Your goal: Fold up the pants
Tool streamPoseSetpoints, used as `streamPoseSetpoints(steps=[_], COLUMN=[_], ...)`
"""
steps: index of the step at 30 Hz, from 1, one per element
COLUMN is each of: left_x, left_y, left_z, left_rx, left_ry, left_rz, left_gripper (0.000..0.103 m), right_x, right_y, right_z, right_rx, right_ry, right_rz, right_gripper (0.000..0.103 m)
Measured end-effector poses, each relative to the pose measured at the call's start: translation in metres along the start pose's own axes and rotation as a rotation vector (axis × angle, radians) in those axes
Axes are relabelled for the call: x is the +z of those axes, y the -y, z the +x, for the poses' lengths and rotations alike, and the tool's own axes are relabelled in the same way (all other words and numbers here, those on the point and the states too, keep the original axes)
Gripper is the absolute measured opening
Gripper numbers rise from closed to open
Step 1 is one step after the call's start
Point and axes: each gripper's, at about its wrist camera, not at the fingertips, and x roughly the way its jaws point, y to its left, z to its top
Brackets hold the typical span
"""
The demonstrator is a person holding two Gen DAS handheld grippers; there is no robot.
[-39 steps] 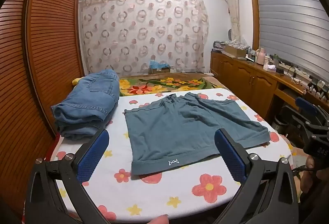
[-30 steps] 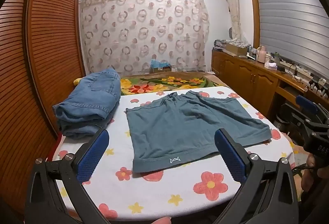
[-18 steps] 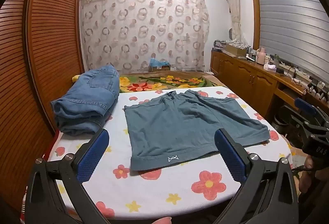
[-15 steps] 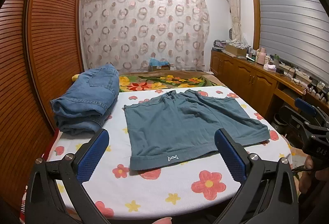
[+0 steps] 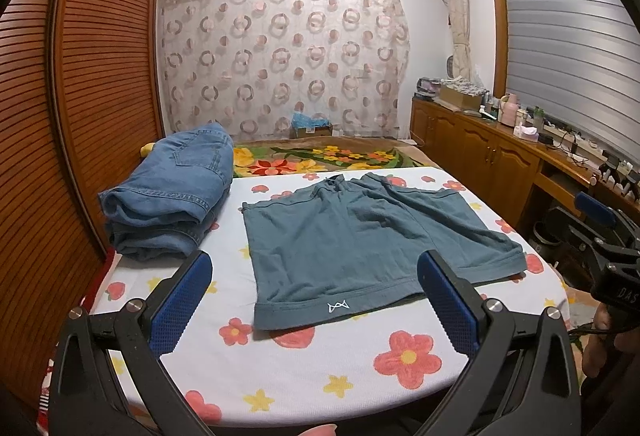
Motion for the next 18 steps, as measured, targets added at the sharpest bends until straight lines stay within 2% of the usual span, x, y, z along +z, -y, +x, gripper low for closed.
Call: streamPoseSetpoints(steps=[18], left_x=[-0.0013], left_y=[0.002], left_z=[0.0011], left_rx=[-0.009], left_ry=[0.0], left_rz=[-0.004], left_gripper=[0.103], right_x=[-0.0004], right_y=[0.0002], right_z=[0.0002], right_rx=[0.003], right_ry=[-0.004], right_rz=[0.001], right_gripper=[0.102])
